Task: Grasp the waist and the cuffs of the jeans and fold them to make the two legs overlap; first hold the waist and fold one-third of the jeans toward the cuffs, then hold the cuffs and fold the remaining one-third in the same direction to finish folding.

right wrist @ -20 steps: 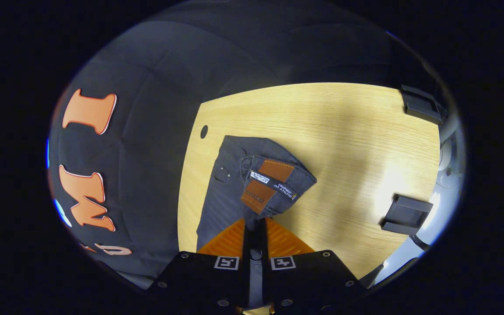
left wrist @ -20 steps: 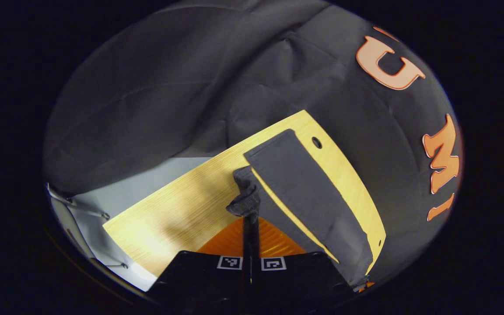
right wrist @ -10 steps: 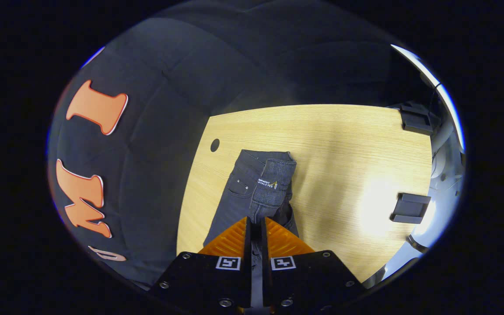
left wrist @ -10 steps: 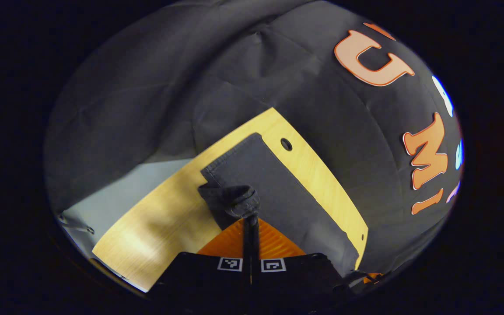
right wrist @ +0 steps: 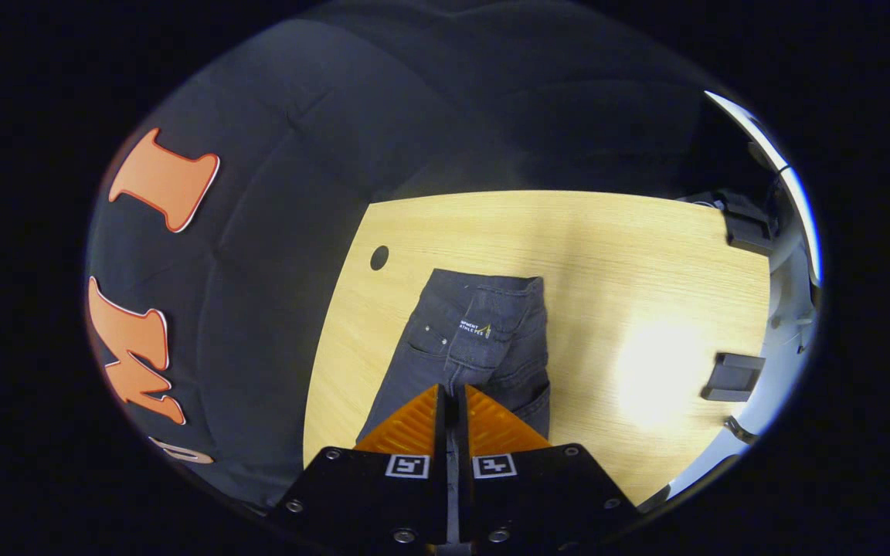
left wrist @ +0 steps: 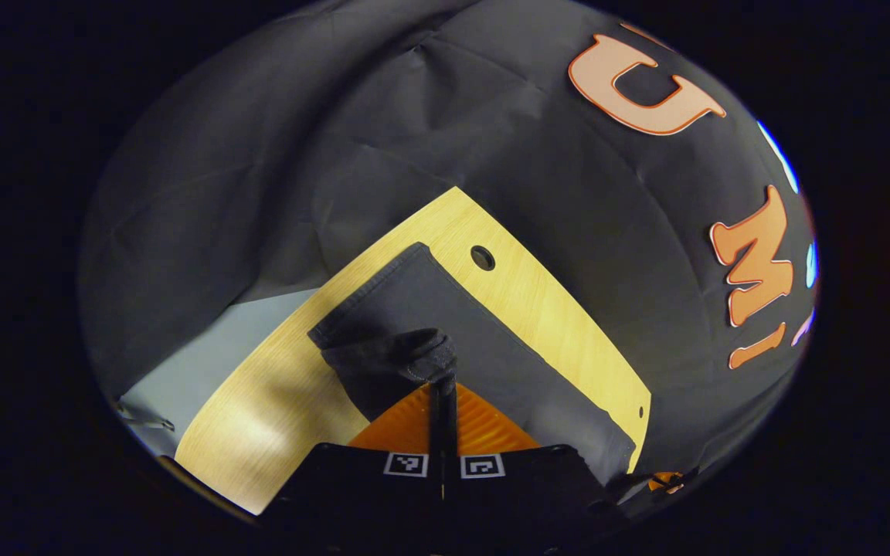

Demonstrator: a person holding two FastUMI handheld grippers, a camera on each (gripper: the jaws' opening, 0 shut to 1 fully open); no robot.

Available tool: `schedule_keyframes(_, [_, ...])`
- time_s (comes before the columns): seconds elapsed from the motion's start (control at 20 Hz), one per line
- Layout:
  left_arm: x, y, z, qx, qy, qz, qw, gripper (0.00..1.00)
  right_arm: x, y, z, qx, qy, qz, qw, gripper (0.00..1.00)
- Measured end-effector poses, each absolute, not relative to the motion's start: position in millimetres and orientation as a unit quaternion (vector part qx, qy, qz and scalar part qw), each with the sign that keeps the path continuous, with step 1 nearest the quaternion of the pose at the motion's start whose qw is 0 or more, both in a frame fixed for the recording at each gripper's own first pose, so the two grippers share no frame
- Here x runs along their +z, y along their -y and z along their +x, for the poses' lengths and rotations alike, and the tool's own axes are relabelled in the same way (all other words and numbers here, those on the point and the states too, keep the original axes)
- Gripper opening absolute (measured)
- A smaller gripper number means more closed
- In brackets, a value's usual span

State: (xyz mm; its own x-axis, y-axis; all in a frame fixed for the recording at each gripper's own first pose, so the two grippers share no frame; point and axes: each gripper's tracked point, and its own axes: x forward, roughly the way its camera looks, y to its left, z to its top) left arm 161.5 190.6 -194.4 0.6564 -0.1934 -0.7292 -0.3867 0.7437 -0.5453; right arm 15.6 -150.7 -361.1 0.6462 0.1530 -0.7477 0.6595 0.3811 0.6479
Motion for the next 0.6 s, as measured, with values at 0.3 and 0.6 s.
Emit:
schedule_keyframes(0.3, [-190, -207, 194, 0.120, -0.391, -0.356, 0.840, 0.01, -357, 143, 24, -0.130, -0.406, 0.544, 0.723, 0.05])
schedule_keyframes(0.6, [-189, -217, 232, 0.170, -0.382, -0.331, 0.846, 0.02, -363, 140, 41, -0.114, -0.424, 0.536, 0.721, 0.05])
